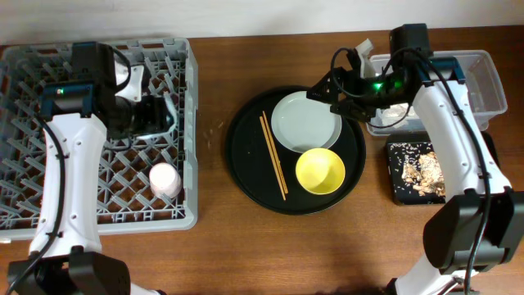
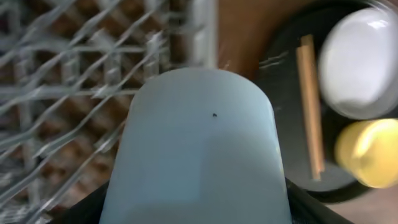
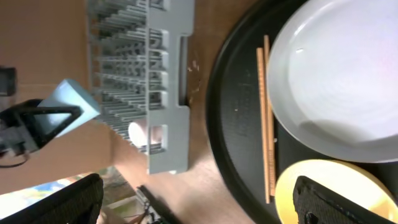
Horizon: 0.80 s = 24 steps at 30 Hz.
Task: Sort waste into correct bins and load items into the dishwasher rack
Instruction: 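Place the blue cup into the rack with the left gripper, then reach the left gripper to the yellow bowl on the tray and grasp it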
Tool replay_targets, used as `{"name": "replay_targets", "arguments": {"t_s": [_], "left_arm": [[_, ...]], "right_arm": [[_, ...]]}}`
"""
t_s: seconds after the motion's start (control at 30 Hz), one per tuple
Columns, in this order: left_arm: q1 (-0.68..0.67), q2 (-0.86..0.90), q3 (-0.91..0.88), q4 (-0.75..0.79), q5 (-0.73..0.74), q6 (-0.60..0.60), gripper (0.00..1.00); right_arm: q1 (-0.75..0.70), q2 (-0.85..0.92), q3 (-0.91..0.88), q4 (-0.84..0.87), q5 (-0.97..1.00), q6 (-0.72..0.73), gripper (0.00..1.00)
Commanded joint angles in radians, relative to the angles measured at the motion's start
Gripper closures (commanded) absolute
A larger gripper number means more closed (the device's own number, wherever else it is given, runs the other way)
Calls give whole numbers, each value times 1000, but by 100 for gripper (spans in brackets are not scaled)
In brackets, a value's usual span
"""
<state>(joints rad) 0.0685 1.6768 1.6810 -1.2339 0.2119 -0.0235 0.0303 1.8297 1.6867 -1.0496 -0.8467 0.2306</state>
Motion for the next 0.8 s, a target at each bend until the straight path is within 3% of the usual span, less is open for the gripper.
{"name": "replay_targets", "arguments": {"t_s": [0.0, 0.67, 0.77], "left_arm": [[-1, 24, 14, -44, -135, -30, 44], [-36, 299, 14, -61, -183, -37, 43], [-36, 300, 14, -61, -183, -37, 20]], "right_arm": [[35, -9, -3, -11, 88, -16, 1], [55, -9, -3, -14, 100, -16, 2], [55, -9, -3, -14, 100, -16, 1]]}}
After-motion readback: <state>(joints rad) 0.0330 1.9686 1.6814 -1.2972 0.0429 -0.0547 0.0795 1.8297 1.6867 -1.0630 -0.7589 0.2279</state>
